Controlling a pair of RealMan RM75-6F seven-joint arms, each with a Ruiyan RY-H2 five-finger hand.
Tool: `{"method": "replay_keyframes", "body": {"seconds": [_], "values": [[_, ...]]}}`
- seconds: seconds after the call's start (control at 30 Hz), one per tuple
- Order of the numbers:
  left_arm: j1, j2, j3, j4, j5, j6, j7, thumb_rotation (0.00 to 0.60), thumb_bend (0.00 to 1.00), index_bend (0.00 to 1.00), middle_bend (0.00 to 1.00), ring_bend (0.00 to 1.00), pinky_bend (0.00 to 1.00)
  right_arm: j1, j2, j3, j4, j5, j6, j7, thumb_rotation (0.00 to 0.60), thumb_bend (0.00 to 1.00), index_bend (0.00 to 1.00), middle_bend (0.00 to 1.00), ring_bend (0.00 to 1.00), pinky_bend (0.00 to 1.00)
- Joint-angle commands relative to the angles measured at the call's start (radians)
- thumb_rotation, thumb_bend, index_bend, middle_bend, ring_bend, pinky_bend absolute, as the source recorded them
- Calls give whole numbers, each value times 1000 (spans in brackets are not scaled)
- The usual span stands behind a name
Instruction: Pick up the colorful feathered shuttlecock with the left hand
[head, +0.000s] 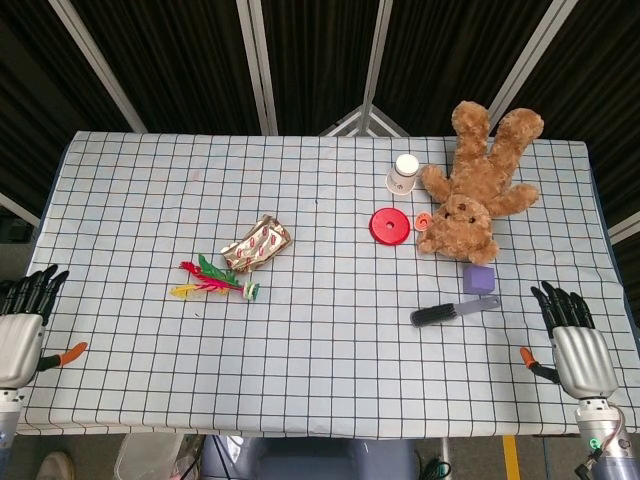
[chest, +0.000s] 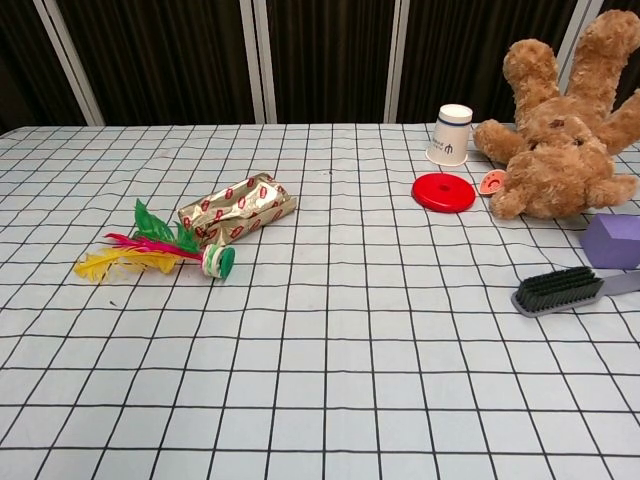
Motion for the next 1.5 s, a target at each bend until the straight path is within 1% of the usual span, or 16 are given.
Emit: {"method": "replay_keyframes", "body": {"seconds": [0.03, 0.13, 0.23, 0.3, 0.33, 0.37, 0.47, 0.6, 0.77, 0.93, 1.07, 1.2, 1.27, 1.4, 1.5], "values": [[-6, -4, -12, -8, -14, -18, 16, 600, 51, 0, 0, 0, 0, 0, 1, -1, -2, -2, -3, 2, 600, 342, 0, 0, 0, 0], [-16, -7, -28, -18, -35, -43, 33, 600, 58, 0, 0, 0, 0, 0, 2, -5, -5, -9, -4, -1, 600, 342, 0, 0, 0, 0], [-33, -6, -51, -32, -55, -66, 57, 600, 90, 4, 0, 0, 0, -1, 2, -6, -8, -12, -3, -2, 600, 342, 0, 0, 0, 0], [-46, -8, -64, -36, -65, -81, 80, 600, 128, 44, 0, 0, 0, -1, 3, -6, -9, -12, -3, 0, 600, 341, 0, 0, 0, 0], [-56, -10, -73, -37, -73, -93, 96, 600, 149, 82, 0, 0, 0, -2, 3, -5, -9, -12, -3, 0, 600, 341, 0, 0, 0, 0], [-84, -21, -93, -33, -89, -122, 130, 600, 173, 123, 0, 0, 0, -2, 3, -4, -9, -9, -3, 3, 600, 341, 0, 0, 0, 0], [-130, -50, -133, -28, -140, -172, 192, 600, 235, 207, 0, 0, 0, -1, 3, -4, -11, -8, -6, 5, 600, 341, 0, 0, 0, 0], [-192, -98, -179, -25, -230, -245, 263, 600, 290, 251, 0, 0, 0, 0, 2, -4, -12, -10, -9, 3, 600, 342, 0, 0, 0, 0], [-263, -156, -215, -18, -337, -310, 372, 600, 302, 258, 0, 0, 0, -1, 3, -3, -11, -7, -10, 8, 600, 342, 0, 0, 0, 0], [-307, -208, -231, -7, -401, -327, 442, 600, 308, 297, 0, 0, 0, -2, 5, -3, -10, -8, -9, 12, 600, 341, 0, 0, 0, 0], [-335, -250, -231, 11, -430, -330, 491, 600, 313, 316, 0, 0, 0, -3, 8, -3, -11, -8, -8, 18, 600, 342, 0, 0, 0, 0], [-371, -312, -235, 65, -480, -341, 541, 600, 343, 327, 0, 0, 0, -6, 12, -4, -13, -8, -9, 30, 600, 341, 0, 0, 0, 0], [-388, -338, -244, 95, -507, -341, 559, 600, 345, 324, 0, 0, 0, -6, 14, -4, -14, -10, -9, 33, 600, 341, 0, 0, 0, 0], [-420, -371, -263, 130, -550, -354, 580, 600, 346, 288, 0, 0, 0, -6, 14, -5, -17, -9, -12, 34, 600, 342, 0, 0, 0, 0], [-438, -385, -261, 130, -555, -360, 593, 600, 353, 313, 0, 0, 0, -5, 14, -4, -17, -9, -13, 35, 600, 342, 0, 0, 0, 0]]}}
